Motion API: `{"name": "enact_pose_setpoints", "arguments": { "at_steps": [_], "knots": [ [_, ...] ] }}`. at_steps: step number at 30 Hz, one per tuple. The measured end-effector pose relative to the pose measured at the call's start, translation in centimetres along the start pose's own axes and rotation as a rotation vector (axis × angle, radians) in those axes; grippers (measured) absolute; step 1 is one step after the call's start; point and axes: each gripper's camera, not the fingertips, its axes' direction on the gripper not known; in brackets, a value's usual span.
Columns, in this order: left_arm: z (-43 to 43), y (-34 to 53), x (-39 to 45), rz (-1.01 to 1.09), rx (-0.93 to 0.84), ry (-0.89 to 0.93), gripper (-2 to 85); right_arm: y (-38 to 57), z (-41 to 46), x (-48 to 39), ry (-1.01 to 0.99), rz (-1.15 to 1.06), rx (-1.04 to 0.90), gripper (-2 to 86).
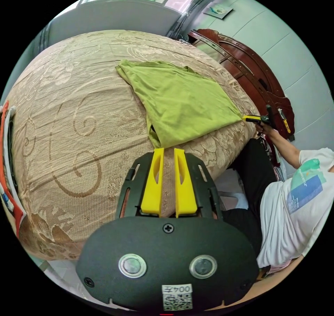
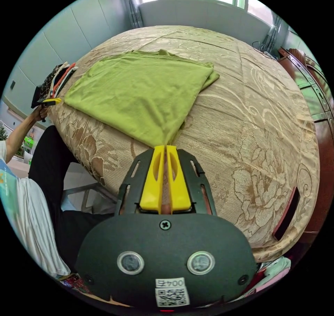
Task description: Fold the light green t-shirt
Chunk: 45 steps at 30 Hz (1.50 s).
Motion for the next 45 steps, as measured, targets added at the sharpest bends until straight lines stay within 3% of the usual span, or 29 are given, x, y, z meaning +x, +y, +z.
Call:
{"name": "enact_pose_setpoints", "arguments": {
  "at_steps": [2,6,8,10,16,20,26,40,45],
  "knots": [
    [-0.9,-0.3,-0.6,-0.022,-0.004,-0.009,4.0,0.5,0.5,0.8,0.007,0.023,-0.008,0.4],
    [-2.8,-0.4,-2.2,-0.07,0.019,0.015,4.6,3.7,0.3,5.0,-0.141,0.285,0.058,1.5],
    [-4.1,-0.3,-3.5,-0.113,0.045,0.052,5.7,5.5,0.4,6.6,-0.263,0.4,0.11,5.8],
    [-4.8,-0.3,-4.6,-0.148,0.058,0.089,6.6,7.5,1.5,8.2,-0.506,0.541,0.181,9.9],
    [-6.4,0.3,-9.1,-0.36,0.095,0.283,9.7,10.8,4.5,8.9,-0.659,0.789,0.262,9.3],
    [-8.4,2.0,-12.4,-0.544,0.24,0.452,11.1,11.7,5.6,8.6,-0.689,0.832,0.292,8.8],
    [-9.3,2.5,-15.3,-0.713,0.323,0.552,11.8,12.2,7.5,8.4,-0.73,0.878,0.328,8.5],
    [-12.5,-2.1,-19.3,-0.815,0.276,0.538,14.2,13.7,10.8,8.1,-0.789,0.923,0.401,7.8],
    [-12.5,-3.1,-20.6,-0.828,0.293,0.535,11.5,13.1,12.1,8.2,-0.805,0.948,0.418,6.4]
  ]
}}
